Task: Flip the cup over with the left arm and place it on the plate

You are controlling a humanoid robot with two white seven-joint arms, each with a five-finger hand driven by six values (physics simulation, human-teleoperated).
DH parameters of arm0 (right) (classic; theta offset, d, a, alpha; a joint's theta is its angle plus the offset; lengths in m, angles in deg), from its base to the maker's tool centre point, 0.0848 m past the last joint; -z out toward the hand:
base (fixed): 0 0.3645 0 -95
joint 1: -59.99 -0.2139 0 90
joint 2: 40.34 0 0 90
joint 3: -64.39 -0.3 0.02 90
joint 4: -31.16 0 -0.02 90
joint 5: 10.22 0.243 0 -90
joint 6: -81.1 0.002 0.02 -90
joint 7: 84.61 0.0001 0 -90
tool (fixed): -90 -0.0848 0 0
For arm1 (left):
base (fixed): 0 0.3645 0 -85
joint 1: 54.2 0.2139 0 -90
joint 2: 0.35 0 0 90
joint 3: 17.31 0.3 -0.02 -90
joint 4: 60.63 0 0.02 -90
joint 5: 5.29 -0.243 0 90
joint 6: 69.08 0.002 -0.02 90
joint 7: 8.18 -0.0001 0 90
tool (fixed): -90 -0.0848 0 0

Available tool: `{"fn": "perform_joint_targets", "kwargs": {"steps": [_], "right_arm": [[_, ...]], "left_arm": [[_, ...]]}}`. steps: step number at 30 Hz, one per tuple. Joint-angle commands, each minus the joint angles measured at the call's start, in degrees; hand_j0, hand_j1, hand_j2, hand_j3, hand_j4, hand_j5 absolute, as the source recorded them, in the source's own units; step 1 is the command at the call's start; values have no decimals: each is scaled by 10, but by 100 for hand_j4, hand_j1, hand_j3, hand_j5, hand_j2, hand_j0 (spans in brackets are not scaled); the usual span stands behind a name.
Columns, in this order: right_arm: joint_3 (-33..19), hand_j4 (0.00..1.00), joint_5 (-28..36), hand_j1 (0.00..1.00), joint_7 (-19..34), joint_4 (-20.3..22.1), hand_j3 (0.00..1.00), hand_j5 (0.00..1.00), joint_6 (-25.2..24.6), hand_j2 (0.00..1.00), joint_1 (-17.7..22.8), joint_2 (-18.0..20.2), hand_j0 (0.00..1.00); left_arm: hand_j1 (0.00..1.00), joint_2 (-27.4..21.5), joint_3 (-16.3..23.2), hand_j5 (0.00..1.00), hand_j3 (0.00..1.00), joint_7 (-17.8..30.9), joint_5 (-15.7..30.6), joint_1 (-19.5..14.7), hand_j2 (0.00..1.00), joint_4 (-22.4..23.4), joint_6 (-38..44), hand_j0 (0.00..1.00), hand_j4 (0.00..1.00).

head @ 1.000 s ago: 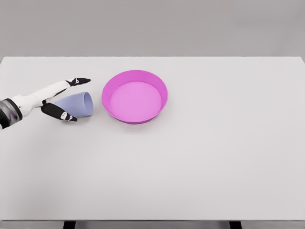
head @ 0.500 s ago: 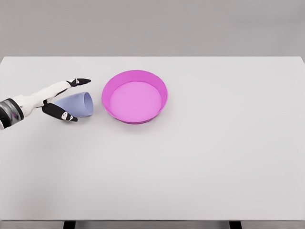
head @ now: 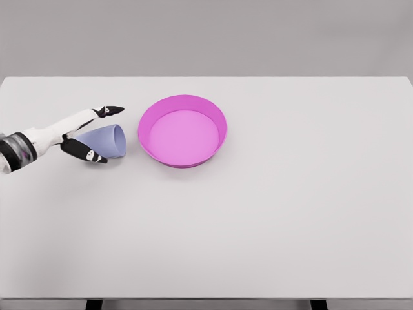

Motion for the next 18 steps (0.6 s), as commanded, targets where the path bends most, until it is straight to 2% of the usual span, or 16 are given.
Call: {"fn": "perform_joint_targets", "kwargs": {"steps": [1, 3, 6, 9, 11, 12, 13, 14, 18], "right_arm": [[0, 100, 0, 100, 0, 0, 100, 100, 0, 100, 0, 0, 100], [0, 100, 0, 100, 0, 0, 100, 100, 0, 100, 0, 0, 100], [0, 100, 0, 100, 0, 0, 100, 100, 0, 100, 0, 0, 100], [0, 100, 0, 100, 0, 0, 100, 100, 0, 100, 0, 0, 100], [0, 100, 0, 100, 0, 0, 100, 100, 0, 100, 0, 0, 100], [0, 100, 0, 100, 0, 0, 100, 100, 0, 100, 0, 0, 100], [0, 100, 0, 100, 0, 0, 100, 100, 0, 100, 0, 0, 100], [0, 100, 0, 100, 0, 0, 100, 100, 0, 100, 0, 0, 100], [0, 100, 0, 100, 0, 0, 100, 100, 0, 100, 0, 0, 100]], "left_arm": [[98, 4, 0, 98, 98, 5, 1, 0, 98, 7, 6, 98, 98], [98, 4, 3, 98, 98, 6, 1, 0, 98, 6, 26, 98, 98], [97, 4, 30, 97, 97, 6, 7, -14, 97, 6, 29, 97, 97], [94, 4, 31, 94, 94, 6, 11, -14, 94, 5, 32, 94, 94], [85, 4, 31, 85, 85, 6, 21, -13, 85, 3, 44, 85, 85], [79, 3, 31, 79, 79, 7, 24, -13, 79, 2, 45, 79, 79], [67, 3, 31, 67, 67, 9, 25, -14, 67, 1, 44, 67, 67], [63, 1, 31, 63, 63, 9, 29, -14, 63, 1, 44, 63, 63], [60, -1, 31, 60, 60, 9, 30, -12, 60, 1, 45, 60, 60]]}}
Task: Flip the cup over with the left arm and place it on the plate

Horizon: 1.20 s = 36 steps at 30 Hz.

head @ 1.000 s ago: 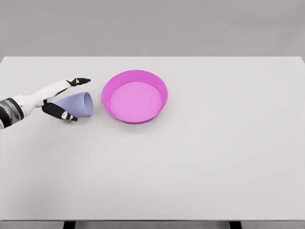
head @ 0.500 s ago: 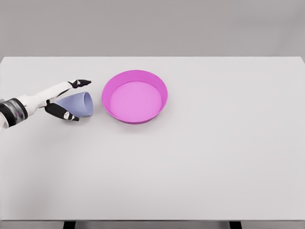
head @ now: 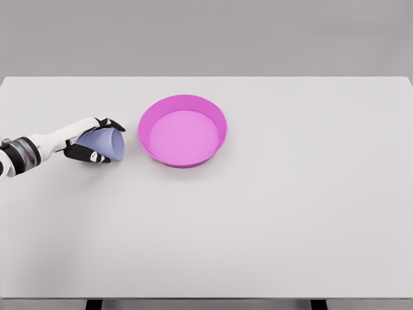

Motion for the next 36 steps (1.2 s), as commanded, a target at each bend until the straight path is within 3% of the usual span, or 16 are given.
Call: {"fn": "perform_joint_targets", "kwargs": {"steps": [1, 3, 9, 15, 28, 36], "right_arm": [[0, 100, 0, 100, 0, 0, 100, 100, 0, 100, 0, 0, 100], [0, 100, 0, 100, 0, 0, 100, 100, 0, 100, 0, 0, 100], [0, 100, 0, 100, 0, 0, 100, 100, 0, 100, 0, 0, 100], [0, 100, 0, 100, 0, 0, 100, 100, 0, 100, 0, 0, 100], [0, 100, 0, 100, -1, 0, 100, 100, 0, 100, 0, 0, 100], [0, 100, 0, 100, 0, 0, 100, 100, 0, 100, 0, 0, 100]], "left_arm": [[60, -1, 2, 60, 60, -2, 0, 0, 60, 0, 1, 60, 60], [60, -2, 2, 60, 60, -2, 1, 0, 60, -1, 1, 60, 60], [52, -29, -12, 52, 52, -2, 70, -10, 52, -41, -4, 52, 52], [50, -29, -33, 50, 50, 0, 107, -15, 50, -50, -4, 50, 50], [49, -18, -50, 49, 49, -1, 138, -50, 49, -92, -5, 49, 49], [49, 29, -63, 49, 49, 0, 158, -59, 49, -106, -4, 49, 49]]}}
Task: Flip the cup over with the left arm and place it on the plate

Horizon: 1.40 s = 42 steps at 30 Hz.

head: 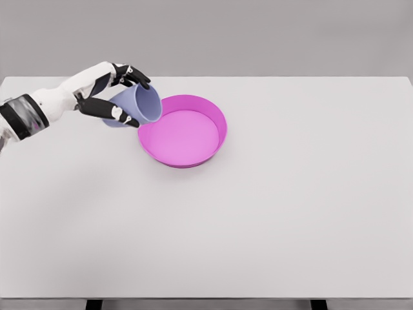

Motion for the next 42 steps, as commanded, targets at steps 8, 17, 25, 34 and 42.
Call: {"fn": "perform_joint_targets", "kwargs": {"steps": [8, 17, 25, 34, 42], "right_arm": [[0, 100, 0, 100, 0, 0, 100, 100, 0, 100, 0, 0, 100], [0, 100, 0, 100, 0, 0, 100, 100, 0, 100, 0, 0, 100], [0, 100, 0, 100, 0, 0, 100, 100, 0, 100, 0, 0, 100], [0, 100, 0, 100, 0, 0, 100, 100, 0, 100, 0, 0, 100], [0, 100, 0, 100, 0, 0, 100, 100, 0, 100, 0, 0, 100]], "left_arm": [[49, 61, -17, 49, 49, -1, 49, -1, 49, 4, 0, 49, 49], [51, 138, -19, 51, 51, -3, 76, 4, 51, 49, -4, 51, 51], [51, 202, -21, 51, 51, 1, 126, 25, 51, 115, -111, 51, 51], [51, 212, 32, 51, 51, 16, 276, 34, 51, 165, -139, 51, 51], [50, 239, 37, 50, 50, 16, 290, 35, 50, 232, -146, 50, 50]]}}
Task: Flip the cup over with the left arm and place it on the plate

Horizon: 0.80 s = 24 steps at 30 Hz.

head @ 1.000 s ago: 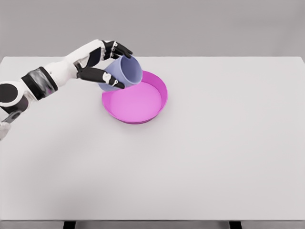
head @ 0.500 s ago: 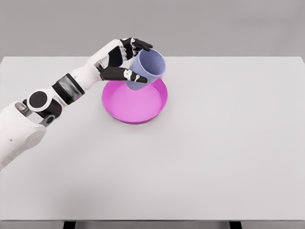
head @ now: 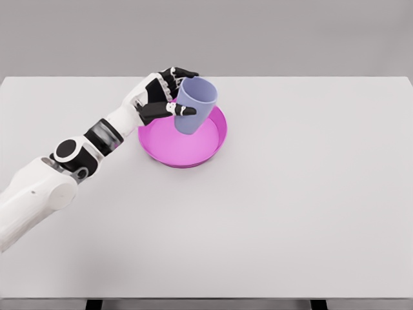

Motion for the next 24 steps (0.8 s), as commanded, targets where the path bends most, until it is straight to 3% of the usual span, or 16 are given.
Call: {"fn": "perform_joint_targets", "kwargs": {"steps": [1, 7, 11, 16, 24], "right_arm": [[0, 100, 0, 100, 0, 0, 100, 100, 0, 100, 0, 0, 100], [0, 100, 0, 100, 0, 0, 100, 100, 0, 100, 0, 0, 100], [0, 100, 0, 100, 0, 0, 100, 100, 0, 100, 0, 0, 100], [0, 100, 0, 100, 0, 0, 100, 100, 0, 100, 0, 0, 100], [0, 100, 0, 100, -1, 0, 100, 100, 0, 100, 0, 0, 100]], "left_arm": [[49, 5, -2, 49, 49, 0, 1, 0, 49, 13, -24, 49, 49], [47, 6, 5, 47, 47, -2, -1, 0, 47, 33, -181, 47, 47], [48, 20, 8, 48, 48, -5, 7, 16, 48, 49, -181, 48, 48], [48, 21, 32, 48, 48, -6, 53, 15, 48, 52, -181, 48, 48], [48, 58, 52, 48, 48, -5, 58, 15, 48, 126, -181, 48, 48]]}}
